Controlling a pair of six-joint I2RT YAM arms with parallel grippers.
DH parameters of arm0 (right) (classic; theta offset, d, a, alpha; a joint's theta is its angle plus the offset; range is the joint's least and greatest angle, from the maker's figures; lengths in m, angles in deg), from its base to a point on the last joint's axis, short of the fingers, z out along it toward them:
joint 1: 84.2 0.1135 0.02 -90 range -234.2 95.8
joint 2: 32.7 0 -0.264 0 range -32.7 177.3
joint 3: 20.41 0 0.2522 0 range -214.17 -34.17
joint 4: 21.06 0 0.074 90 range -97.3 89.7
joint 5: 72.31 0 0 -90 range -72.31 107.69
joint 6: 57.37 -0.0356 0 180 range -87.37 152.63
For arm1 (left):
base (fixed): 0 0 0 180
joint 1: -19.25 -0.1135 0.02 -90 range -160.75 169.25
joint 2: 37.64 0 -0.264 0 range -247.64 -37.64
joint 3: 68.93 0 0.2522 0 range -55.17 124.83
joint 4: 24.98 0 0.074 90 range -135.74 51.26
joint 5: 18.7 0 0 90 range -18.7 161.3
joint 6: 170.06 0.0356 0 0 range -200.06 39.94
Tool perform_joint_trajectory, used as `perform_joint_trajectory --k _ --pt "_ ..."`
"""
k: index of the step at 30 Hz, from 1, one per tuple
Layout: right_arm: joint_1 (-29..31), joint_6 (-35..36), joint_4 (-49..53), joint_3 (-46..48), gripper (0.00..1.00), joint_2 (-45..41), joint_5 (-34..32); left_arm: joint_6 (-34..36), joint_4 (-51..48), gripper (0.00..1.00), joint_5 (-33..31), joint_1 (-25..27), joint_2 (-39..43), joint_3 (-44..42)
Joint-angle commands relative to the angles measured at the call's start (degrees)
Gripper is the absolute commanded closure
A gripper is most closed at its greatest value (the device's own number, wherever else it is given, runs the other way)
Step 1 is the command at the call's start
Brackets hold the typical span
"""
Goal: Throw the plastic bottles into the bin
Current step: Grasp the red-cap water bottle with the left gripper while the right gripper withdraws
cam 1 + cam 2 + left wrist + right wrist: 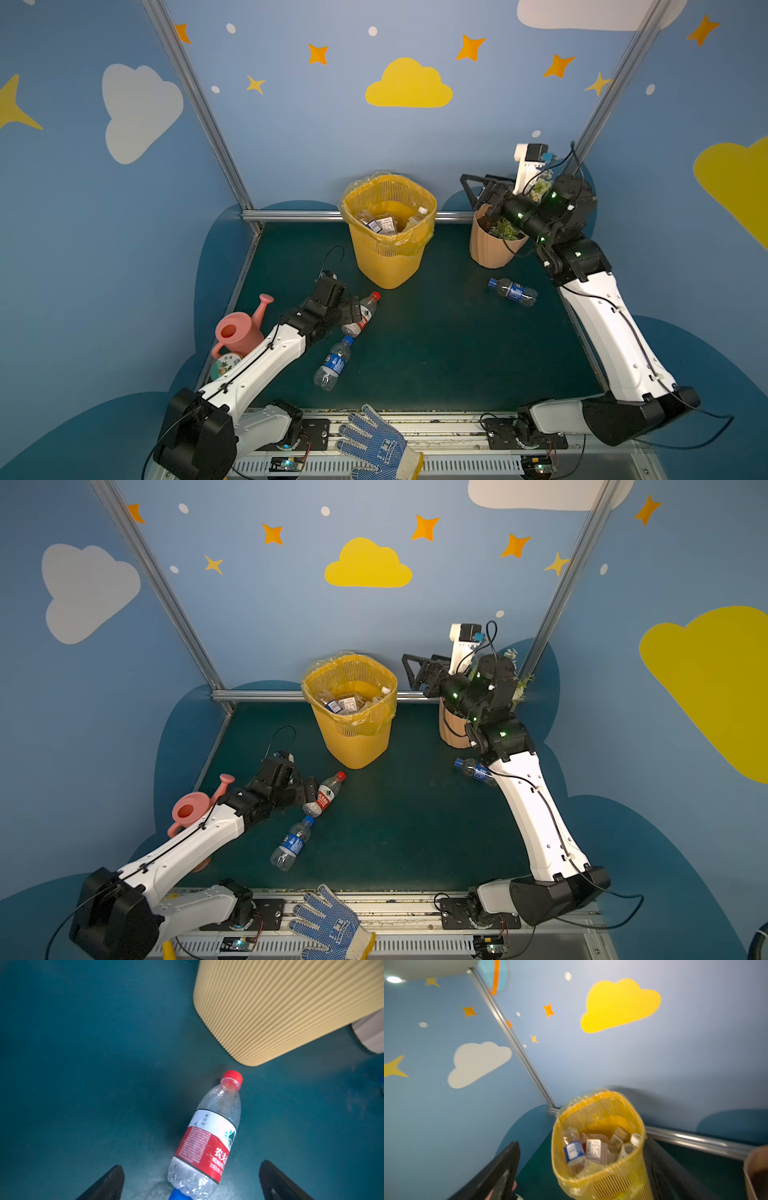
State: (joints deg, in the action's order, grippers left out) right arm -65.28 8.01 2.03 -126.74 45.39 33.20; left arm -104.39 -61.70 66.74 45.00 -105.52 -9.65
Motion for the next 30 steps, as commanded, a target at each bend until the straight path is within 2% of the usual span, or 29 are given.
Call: perform_joint_trajectory --k 1,8,16,24,30 --pt "-2.5 -1.4 1.5 10.1 0.10 -0.4 -2.5 2.4 -0.6 0.00 2.9 1.0 -2.2 2.1" --pt "-6.9 -3.9 1.7 26.9 0.09 -9.6 -4.7 6.0 -4.7 0.03 1.7 2.8 -10.8 7.4" --pt "-9.6 -7.4 3.5 38.0 0.10 -14.1 -3.9 9.1 -7.9 0.06 1.2 3.6 -20.2 12.3" --pt "-11.9 -8.9 3.7 41.0 0.10 -16.5 -3.5 11.7 -9.1 0.11 0.2 4.1 -25.9 14.6" --pt "-13.0 -9.5 3.7 41.2 0.10 -16.8 -2.7 13.2 -9.3 0.19 0.1 4.2 -28.6 16.1"
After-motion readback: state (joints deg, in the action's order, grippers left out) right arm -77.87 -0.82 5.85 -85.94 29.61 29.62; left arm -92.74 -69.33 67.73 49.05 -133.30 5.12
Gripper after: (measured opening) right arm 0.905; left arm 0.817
